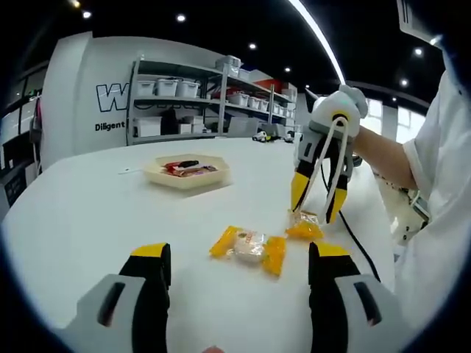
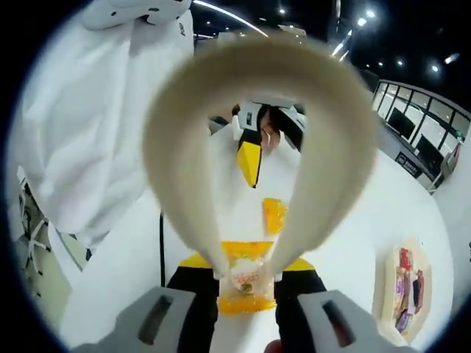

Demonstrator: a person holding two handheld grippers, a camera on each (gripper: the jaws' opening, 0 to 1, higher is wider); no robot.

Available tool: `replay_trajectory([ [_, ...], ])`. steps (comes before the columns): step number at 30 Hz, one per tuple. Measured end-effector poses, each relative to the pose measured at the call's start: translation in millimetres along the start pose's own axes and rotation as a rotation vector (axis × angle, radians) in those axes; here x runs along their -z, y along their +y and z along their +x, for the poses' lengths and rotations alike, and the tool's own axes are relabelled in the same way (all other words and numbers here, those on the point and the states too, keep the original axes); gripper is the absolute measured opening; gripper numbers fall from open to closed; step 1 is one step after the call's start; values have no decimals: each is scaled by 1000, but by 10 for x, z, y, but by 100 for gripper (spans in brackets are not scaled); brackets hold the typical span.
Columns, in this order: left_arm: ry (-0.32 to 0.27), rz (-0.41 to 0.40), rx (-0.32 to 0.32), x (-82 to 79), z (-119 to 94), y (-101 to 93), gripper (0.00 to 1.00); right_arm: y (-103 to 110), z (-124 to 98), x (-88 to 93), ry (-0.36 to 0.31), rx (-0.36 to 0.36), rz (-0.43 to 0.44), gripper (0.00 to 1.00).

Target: Place the target food into the container with the food tongs after gripping and lifting it, then release it inside without dropping or visibly crushing the food.

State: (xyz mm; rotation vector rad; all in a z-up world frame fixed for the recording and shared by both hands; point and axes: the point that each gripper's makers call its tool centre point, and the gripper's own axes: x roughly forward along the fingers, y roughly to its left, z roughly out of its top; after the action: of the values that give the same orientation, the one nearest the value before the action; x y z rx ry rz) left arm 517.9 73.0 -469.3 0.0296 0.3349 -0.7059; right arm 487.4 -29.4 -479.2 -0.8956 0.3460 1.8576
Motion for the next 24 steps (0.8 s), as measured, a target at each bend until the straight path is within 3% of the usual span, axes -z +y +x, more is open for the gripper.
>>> replay_trajectory([
  [24, -2, -1, -1, 2, -9, 8, 76, -10, 23, -36, -5, -18, -67, 26],
])
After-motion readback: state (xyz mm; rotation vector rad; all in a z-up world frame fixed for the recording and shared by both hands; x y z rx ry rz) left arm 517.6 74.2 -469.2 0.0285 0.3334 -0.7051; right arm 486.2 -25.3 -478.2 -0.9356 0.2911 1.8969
